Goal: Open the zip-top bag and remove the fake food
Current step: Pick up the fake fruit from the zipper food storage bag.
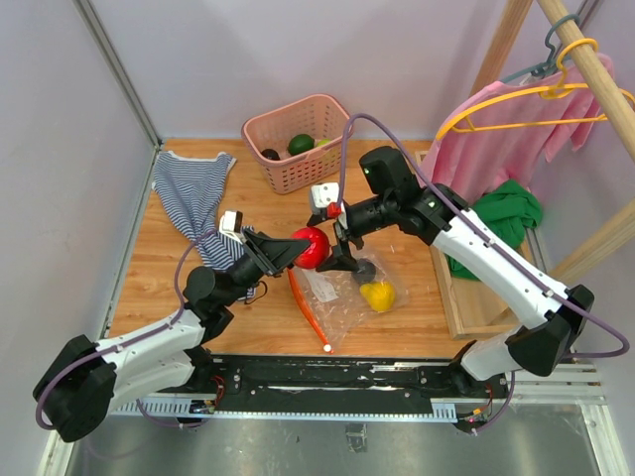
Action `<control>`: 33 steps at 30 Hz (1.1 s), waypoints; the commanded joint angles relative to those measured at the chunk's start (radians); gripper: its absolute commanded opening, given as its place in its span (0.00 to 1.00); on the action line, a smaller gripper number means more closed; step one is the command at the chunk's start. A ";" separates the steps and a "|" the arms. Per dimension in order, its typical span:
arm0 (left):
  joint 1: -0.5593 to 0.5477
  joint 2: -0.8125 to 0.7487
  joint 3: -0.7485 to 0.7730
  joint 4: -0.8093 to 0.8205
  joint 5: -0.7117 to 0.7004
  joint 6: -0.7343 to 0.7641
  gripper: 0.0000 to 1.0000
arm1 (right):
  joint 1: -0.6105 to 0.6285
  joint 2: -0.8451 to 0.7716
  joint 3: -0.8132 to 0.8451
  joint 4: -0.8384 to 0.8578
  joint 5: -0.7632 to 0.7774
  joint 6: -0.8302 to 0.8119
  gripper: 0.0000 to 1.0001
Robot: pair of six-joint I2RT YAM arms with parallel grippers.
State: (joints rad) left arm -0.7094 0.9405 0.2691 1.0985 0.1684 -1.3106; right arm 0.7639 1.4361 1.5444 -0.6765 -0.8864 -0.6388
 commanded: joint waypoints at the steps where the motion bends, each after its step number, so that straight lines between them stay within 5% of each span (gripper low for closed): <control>1: -0.014 0.009 0.032 0.055 -0.038 -0.025 0.32 | 0.041 0.008 0.027 0.026 0.039 0.021 0.98; 11: -0.021 0.015 0.026 0.054 -0.064 -0.056 0.33 | 0.072 0.030 0.035 0.029 0.054 0.024 0.97; 17: -0.021 0.001 0.016 0.038 -0.067 -0.053 0.39 | 0.075 0.032 0.034 0.031 0.053 0.023 0.76; 23: -0.021 -0.040 0.003 -0.017 -0.080 -0.040 0.75 | 0.075 0.029 0.047 0.009 0.053 0.013 0.46; 27: -0.021 -0.095 0.000 -0.100 -0.098 -0.013 0.95 | 0.074 0.030 0.058 -0.007 0.048 0.007 0.38; 33: -0.021 -0.195 -0.009 -0.235 -0.132 0.025 0.99 | 0.068 0.036 0.086 -0.030 0.023 0.005 0.35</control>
State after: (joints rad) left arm -0.7269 0.8021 0.2703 0.9489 0.0761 -1.3277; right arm 0.8211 1.4670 1.5829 -0.6716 -0.8326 -0.6285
